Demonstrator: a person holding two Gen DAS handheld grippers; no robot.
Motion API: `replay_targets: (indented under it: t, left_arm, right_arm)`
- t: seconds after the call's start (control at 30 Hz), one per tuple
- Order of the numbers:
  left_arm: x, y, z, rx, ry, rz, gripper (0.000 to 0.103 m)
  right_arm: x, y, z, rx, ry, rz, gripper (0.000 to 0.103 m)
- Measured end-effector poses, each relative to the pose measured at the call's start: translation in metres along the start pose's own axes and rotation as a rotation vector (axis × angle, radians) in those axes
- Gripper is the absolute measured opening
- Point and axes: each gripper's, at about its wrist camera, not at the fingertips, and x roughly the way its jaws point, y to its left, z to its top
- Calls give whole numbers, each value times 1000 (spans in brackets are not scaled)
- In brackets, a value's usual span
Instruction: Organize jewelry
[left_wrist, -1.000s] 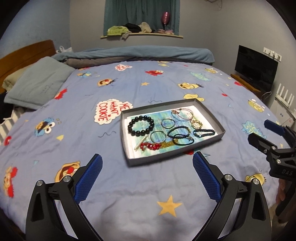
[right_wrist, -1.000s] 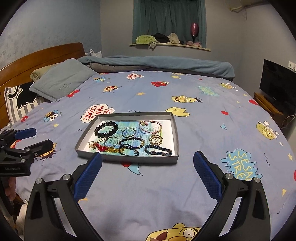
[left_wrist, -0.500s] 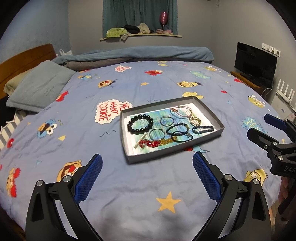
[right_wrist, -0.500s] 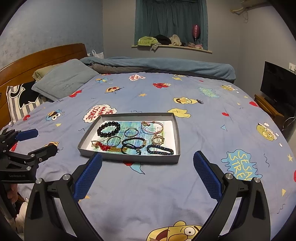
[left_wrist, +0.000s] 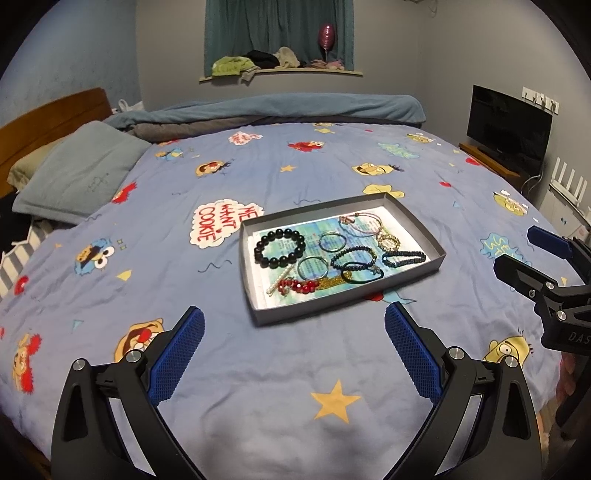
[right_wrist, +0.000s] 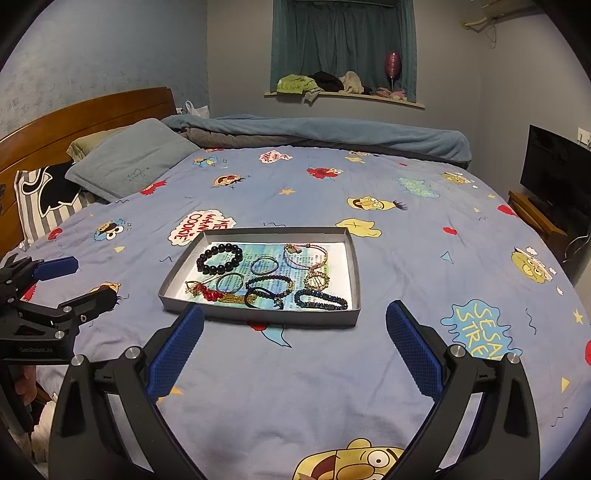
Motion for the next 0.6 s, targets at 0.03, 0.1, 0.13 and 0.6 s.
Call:
replay_targets:
  t: [0.03, 0.1, 0.13, 0.6]
  left_arm:
    - [0, 0, 0, 1, -1, -1, 97]
    - [-1, -1, 0, 0, -2, 1, 97]
    - [0, 0, 0, 0, -2, 2, 97]
    - [-3, -3, 0, 4, -8, 2, 97]
  right_arm:
    - [0, 0, 0, 0, 0, 1, 97]
    - [-1, 0, 0, -2, -1, 0, 97]
    - [-1, 0, 0, -2, -1, 1, 97]
    - [-1, -1, 0, -3, -1, -1, 97]
